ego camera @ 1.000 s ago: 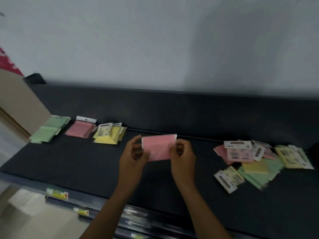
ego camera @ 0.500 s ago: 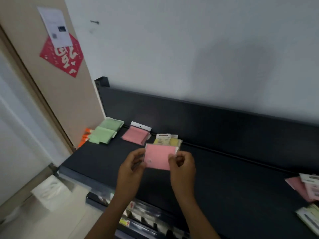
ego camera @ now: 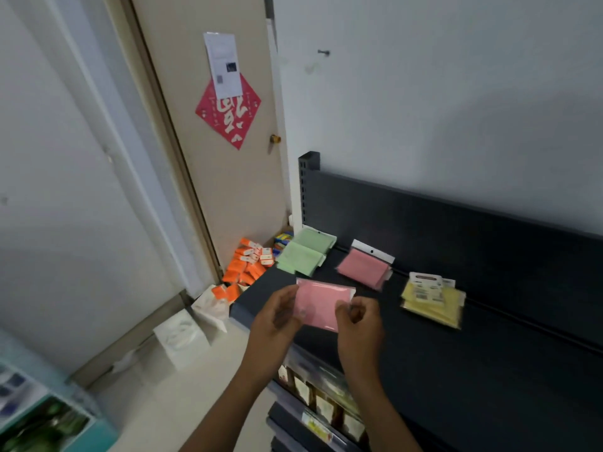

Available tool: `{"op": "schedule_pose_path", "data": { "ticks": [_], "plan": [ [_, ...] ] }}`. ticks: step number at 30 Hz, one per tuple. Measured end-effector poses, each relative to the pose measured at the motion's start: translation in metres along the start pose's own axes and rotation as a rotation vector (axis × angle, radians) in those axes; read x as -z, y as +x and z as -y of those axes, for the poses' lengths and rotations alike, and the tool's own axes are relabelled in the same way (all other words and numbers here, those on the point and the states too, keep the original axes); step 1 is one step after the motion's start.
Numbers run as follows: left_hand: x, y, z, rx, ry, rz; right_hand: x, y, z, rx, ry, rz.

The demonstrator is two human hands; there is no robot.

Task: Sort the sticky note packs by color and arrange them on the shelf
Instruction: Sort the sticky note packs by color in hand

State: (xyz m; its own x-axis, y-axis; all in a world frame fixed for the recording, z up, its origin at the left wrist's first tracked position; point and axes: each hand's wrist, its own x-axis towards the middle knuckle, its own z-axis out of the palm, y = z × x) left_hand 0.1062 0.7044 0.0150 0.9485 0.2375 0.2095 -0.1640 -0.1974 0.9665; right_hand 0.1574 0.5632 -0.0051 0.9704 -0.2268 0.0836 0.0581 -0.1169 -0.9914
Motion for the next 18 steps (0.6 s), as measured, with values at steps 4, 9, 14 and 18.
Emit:
{"op": "schedule_pose_path", "data": {
  "ticks": [4,9,14,18],
  "plan": [
    [0.015,0.009,0.009,0.042,0.000,-0.017,-0.021,0.002,0.004,0.007,0.008,0.042],
    [0.020,0.030,0.026,0.089,0.039,0.010,-0.039,0.017,0.003,-0.041,-0.015,0.045],
    [0.010,0.061,0.035,0.093,0.089,0.029,-0.046,0.042,-0.004,-0.092,-0.045,0.004],
    [-0.002,0.090,0.037,0.079,0.130,0.098,-0.035,0.068,-0.008,-0.115,-0.108,-0.024]
  ]
}}
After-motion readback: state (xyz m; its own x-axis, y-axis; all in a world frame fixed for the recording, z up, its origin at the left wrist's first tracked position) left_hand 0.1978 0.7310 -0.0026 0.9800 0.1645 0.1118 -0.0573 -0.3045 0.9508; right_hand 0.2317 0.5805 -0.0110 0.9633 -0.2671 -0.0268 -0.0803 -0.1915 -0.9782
